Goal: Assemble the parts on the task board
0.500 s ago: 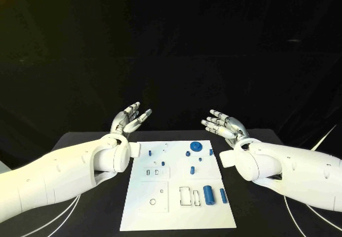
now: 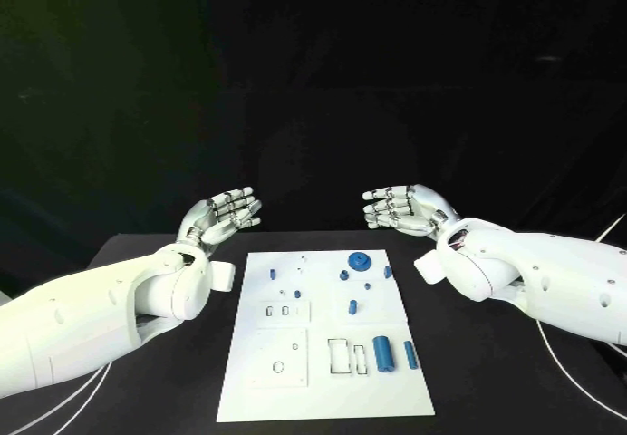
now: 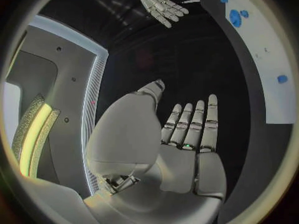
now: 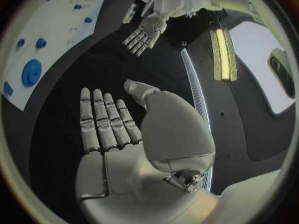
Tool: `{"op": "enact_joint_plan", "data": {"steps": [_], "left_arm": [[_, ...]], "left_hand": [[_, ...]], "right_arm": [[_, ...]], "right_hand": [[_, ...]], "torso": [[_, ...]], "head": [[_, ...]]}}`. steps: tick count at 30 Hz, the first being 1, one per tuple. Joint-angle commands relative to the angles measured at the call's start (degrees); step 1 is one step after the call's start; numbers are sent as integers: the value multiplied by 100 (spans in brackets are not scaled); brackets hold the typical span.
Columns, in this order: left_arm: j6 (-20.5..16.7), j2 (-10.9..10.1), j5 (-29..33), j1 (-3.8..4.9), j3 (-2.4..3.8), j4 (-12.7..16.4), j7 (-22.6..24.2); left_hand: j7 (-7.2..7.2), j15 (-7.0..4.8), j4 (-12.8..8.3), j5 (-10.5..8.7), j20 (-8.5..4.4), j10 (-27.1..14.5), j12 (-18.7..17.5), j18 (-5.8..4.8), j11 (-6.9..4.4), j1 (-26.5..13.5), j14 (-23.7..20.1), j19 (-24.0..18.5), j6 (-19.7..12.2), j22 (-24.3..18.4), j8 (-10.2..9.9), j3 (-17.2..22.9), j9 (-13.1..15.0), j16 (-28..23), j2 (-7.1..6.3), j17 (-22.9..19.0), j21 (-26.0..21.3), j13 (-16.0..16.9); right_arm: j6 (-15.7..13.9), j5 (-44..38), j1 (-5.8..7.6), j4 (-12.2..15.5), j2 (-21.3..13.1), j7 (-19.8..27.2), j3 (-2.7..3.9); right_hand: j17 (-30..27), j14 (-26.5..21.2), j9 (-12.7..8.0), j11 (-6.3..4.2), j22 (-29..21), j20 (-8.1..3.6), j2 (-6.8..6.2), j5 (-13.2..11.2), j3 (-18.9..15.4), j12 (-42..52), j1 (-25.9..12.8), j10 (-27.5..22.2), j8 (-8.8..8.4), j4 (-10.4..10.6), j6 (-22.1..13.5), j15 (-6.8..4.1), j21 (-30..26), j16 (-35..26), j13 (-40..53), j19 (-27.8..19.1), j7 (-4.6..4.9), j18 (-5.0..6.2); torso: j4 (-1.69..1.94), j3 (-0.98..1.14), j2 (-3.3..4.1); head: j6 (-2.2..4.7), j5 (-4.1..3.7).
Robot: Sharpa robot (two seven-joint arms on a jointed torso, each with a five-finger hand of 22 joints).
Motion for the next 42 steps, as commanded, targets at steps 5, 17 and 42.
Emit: {"op": "enact_joint_plan", "data": {"steps": [5, 17, 42], "left_arm": [[484, -155, -478, 21, 65, 364, -168], [728, -551, -697, 41, 127, 998, -394], [1006, -919, -752, 119, 173, 1788, -592]], "left_hand": [[287, -493, -27, 13, -452, 2492, 329, 164, -175, 350, 2270, 1895, 1753, 436, 701, 308, 405, 915, -225, 884, 1148, 120], [224, -723, -87, -1, -711, 2973, -84, 141, -300, 179, 2481, 1644, 1961, 1743, 588, 852, 575, 2358, -521, 2645, 3180, 107], [229, -750, -150, -9, -713, 2859, -103, 165, -297, -18, 2484, 1445, 1918, 2413, 476, 1009, 693, 3390, -593, 3408, 4252, 136]], "right_arm": [[-26, -2947, 109, -80, 50, -564, -26], [549, -5279, 323, -49, 117, -1674, -14], [1034, -7045, 259, -130, 490, -2594, -28]], "right_hand": [[580, 1995, 180, -471, 639, -580, -230, -13, -36, 1, 217, 1823, 363, -224, 1493, -634, 1270, 688, 41, 1409, 99, 135], [2333, 3318, 329, -751, 1990, -999, -536, 42, 98, -155, 70, 2296, 218, -83, 1861, -1045, 3205, 2287, 65, 1924, -137, 151], [5924, 3700, 713, -717, 6719, -967, -914, -157, 95, -154, -50, 1790, 137, 408, 1641, -969, 6804, 6366, 57, 3641, -205, -536]], "torso": [[67, -13, 308], [162, -50, 584], [285, -104, 921]], "head": [[44, -70], [147, -128], [187, -195]]}}
